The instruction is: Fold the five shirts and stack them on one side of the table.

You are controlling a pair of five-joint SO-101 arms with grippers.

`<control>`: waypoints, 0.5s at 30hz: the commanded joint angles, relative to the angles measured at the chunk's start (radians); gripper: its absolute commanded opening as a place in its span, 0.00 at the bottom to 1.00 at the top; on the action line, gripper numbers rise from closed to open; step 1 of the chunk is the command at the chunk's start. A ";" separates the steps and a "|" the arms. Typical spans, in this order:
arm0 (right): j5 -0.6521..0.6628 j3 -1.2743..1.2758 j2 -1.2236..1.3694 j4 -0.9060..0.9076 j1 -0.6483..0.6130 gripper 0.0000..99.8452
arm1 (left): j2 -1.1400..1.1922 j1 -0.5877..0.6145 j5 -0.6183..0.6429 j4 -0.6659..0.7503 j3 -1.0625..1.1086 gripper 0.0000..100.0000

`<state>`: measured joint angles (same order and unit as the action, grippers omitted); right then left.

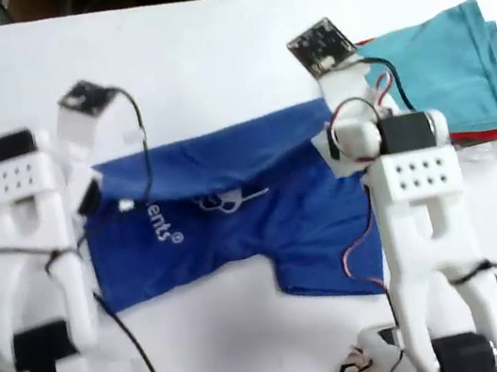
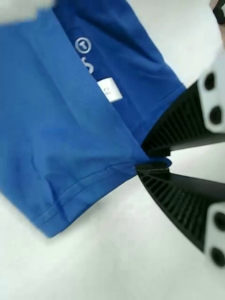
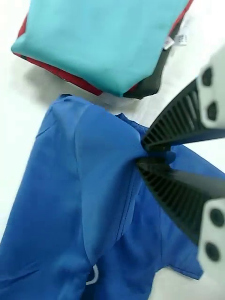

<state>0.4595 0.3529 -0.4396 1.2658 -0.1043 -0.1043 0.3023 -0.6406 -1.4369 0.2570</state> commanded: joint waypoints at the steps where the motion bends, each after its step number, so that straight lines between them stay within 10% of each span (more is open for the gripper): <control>1: 0.008 0.009 -0.076 0.050 0.031 0.02 | -0.130 0.008 0.000 0.071 0.160 0.03; 15: 0.031 0.269 -0.266 0.088 0.067 0.02 | -0.244 0.038 -0.048 0.127 0.384 0.03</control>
<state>0.4810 0.5815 -0.6345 1.3518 -0.0476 -0.3069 0.3314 -0.6590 -1.3218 0.6252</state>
